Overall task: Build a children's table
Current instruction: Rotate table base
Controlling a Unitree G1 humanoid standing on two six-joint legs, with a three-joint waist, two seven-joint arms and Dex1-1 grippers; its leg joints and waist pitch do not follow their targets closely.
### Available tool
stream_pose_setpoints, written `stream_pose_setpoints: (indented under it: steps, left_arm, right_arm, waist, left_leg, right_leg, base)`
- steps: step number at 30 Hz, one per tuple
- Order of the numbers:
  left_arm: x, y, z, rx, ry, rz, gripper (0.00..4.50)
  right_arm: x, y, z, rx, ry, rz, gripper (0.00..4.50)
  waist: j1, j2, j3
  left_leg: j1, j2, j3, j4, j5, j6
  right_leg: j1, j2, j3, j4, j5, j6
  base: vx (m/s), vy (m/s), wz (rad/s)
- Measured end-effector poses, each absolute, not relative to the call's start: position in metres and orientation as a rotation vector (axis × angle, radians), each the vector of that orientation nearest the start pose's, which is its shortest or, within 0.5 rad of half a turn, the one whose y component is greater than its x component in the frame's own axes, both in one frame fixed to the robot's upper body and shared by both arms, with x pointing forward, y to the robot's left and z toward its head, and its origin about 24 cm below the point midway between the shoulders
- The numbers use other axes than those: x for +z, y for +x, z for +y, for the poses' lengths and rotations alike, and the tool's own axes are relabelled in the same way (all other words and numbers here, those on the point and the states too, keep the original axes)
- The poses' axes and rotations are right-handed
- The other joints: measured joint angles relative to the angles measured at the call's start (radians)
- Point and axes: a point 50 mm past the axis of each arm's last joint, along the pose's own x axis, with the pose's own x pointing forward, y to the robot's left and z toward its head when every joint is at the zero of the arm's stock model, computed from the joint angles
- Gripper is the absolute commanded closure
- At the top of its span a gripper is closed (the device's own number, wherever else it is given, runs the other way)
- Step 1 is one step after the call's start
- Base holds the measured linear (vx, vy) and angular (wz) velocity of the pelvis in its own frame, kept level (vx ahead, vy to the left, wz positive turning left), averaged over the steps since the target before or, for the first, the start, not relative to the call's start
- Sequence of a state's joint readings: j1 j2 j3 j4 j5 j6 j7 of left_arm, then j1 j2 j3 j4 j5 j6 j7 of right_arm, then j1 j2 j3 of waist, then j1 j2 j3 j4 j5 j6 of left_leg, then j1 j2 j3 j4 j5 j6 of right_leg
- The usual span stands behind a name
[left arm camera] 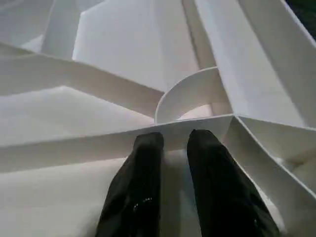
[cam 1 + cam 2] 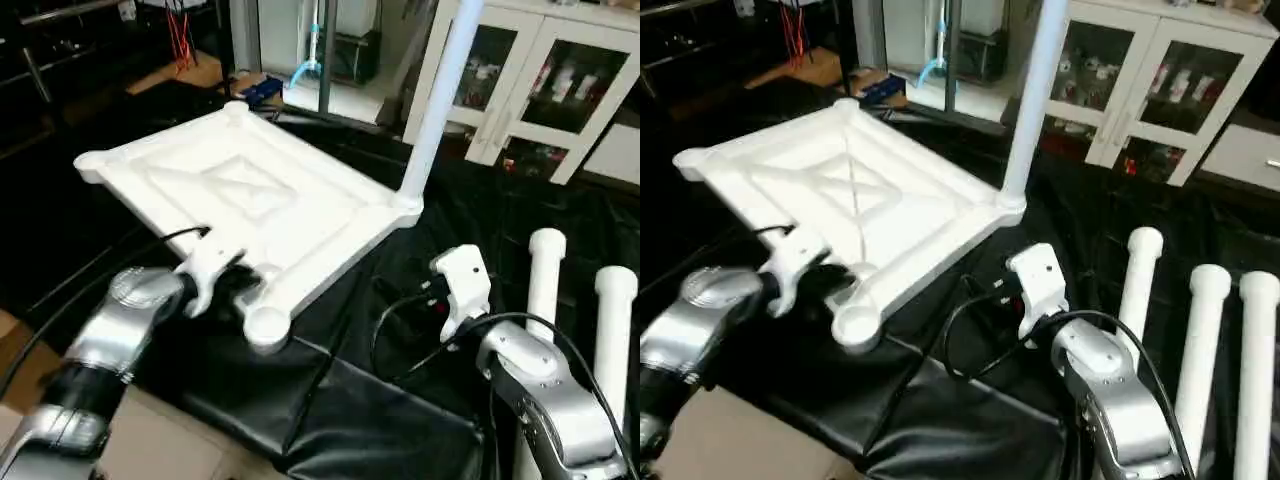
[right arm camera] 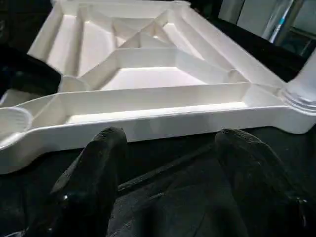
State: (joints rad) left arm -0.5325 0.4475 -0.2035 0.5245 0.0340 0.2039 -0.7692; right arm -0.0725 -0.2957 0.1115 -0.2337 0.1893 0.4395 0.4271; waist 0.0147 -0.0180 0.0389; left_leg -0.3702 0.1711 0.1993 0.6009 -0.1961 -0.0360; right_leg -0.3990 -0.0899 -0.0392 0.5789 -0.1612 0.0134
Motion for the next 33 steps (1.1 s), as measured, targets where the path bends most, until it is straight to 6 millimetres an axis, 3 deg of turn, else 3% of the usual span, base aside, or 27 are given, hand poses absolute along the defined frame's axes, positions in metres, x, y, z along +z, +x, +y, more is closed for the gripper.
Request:
stream_pose_setpoints:
  steps: [7, 12, 17, 22, 24, 28, 31, 33]
  left_arm:
    - [0.054, 0.347, 0.147, -0.814, 0.498, 0.334, 3.44]
    - [0.055, 0.352, 0.136, -0.827, 0.502, 0.307, 3.44]
    - [0.066, 0.344, 0.146, -0.894, 0.527, 0.267, 3.44]
    - [0.103, 0.312, 0.168, -1.047, 0.446, 0.218, 3.44]
    - [0.121, 0.303, 0.169, -1.063, 0.352, 0.162, 3.44]
    - [0.149, 0.312, 0.163, -0.984, 0.248, 0.027, 3.35]
    - [0.149, 0.32, 0.167, -0.824, 0.207, -0.002, 3.35]
    - [0.135, 0.31, 0.168, -0.813, 0.208, 0.056, 3.35]
  right_arm:
    - [0.07, 0.254, -0.145, 0.568, -0.097, 0.207, 1.27]
    - [0.07, 0.254, -0.146, 0.561, -0.097, 0.208, 1.27]
    - [0.077, 0.257, -0.15, 0.509, -0.082, 0.174, 1.27]
    - [0.095, 0.267, -0.164, 0.392, -0.061, 0.105, 1.27]
    - [0.097, 0.274, -0.173, 0.304, -0.074, 0.121, 1.27]
    - [0.104, 0.289, -0.185, 0.175, -0.081, 0.152, 1.02]
    - [0.1, 0.292, -0.195, 0.134, -0.132, 0.262, 0.75]
    - [0.096, 0.293, -0.204, 0.055, -0.159, 0.348, 0.66]
  waist:
    - [0.024, 0.0, 0.0]
    - [0.022, 0.0, 0.0]
    - [0.013, 0.004, 0.002]
    - [-0.005, 0.006, 0.003]
    - [-0.004, 0.008, 0.004]
    - [0.0, 0.01, 0.006]
    - [-0.01, 0.016, 0.009]
    - [-0.02, 0.018, 0.009]
  left_leg:
    - [-0.004, 0.001, 0.001, 0.0, 0.0, 0.001]
    - [-0.008, 0.001, 0.002, 0.0, 0.0, 0.002]
    - [-0.009, 0.002, 0.002, 0.0, 0.001, 0.001]
    - [-0.008, 0.003, 0.002, -0.001, 0.001, 0.001]
    - [-0.007, 0.002, 0.002, 0.0, 0.001, 0.0]
    - [-0.002, 0.002, 0.006, 0.001, 0.001, 0.0]
    - [0.001, 0.001, 0.005, 0.001, 0.001, 0.0]
    - [0.001, 0.002, 0.004, 0.001, 0.002, -0.001]
  right_leg:
    - [0.0, -0.001, 0.0, 0.0, 0.003, -0.004]
    - [-0.003, -0.001, 0.0, 0.0, 0.002, -0.003]
    - [-0.006, 0.0, 0.0, 0.0, 0.002, -0.003]
    - [-0.006, 0.001, 0.0, 0.003, 0.002, -0.003]
    - [-0.006, 0.0, 0.0, 0.005, 0.001, -0.004]
    - [-0.003, -0.002, 0.002, 0.009, 0.001, -0.004]
    - [-0.001, -0.002, 0.002, 0.011, -0.002, 0.001]
    - [-0.003, -0.001, 0.002, 0.014, -0.002, 0.002]
  base:
    - [0.0, 0.0, 0.0]
    - [0.0, 0.0, 0.0]
    - [0.0, 0.0, 0.0]
    - [0.0, 0.0, 0.0]
    - [0.0, 0.0, 0.0]
    - [0.0, 0.0, 0.0]
    - [0.0, 0.0, 0.0]
    - [0.0, 0.0, 0.0]
